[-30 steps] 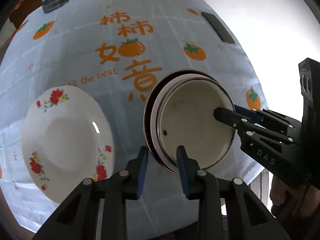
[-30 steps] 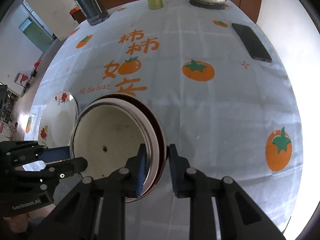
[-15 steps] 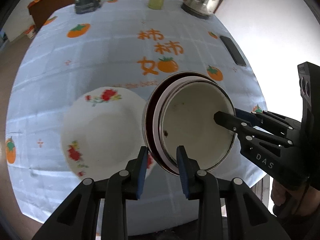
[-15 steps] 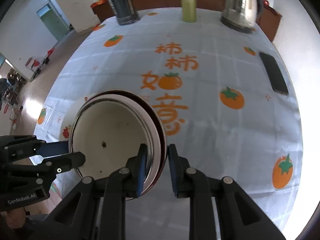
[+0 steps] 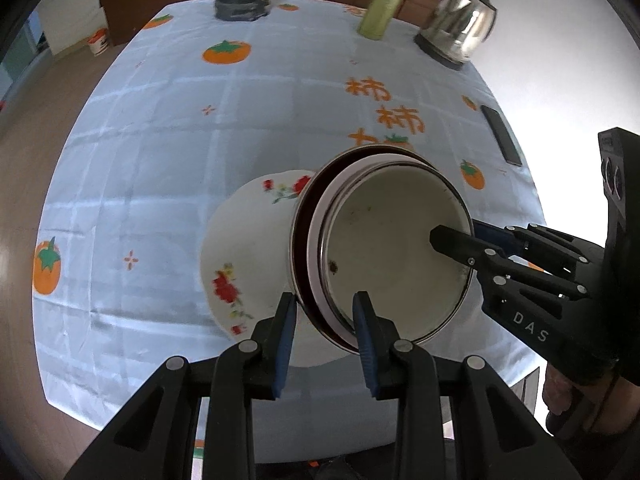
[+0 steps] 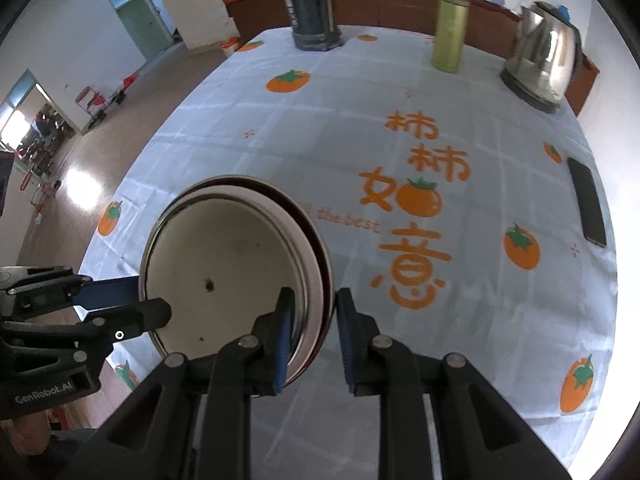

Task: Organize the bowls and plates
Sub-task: 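Carry the nested bowl stack with both grippers over the plate stack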

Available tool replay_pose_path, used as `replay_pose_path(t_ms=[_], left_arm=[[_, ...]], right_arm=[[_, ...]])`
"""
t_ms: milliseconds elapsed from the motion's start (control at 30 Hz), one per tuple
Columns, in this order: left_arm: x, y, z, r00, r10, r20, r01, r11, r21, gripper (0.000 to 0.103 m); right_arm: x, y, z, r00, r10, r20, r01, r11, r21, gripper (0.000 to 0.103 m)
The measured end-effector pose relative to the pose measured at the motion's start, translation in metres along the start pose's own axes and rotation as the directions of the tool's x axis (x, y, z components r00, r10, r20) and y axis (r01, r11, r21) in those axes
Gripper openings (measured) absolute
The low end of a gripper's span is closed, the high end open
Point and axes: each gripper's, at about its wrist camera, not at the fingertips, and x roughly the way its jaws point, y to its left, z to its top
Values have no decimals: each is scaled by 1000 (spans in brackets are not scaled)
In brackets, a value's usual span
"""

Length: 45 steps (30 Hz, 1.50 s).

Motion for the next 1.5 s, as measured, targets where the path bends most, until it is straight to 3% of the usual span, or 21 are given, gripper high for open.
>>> replay_pose_path(t_ms=[600,1500], left_arm=[[30,34,2,996,-7,-91,0,998,-67,31],[37,44,5,991,-23,-128,12,996,-89,31]], right_arm=[[49,24,11,993,-7,-117,0,998,-67,21],[59,31,15,985,-25,-170,7,995,-103,21]])
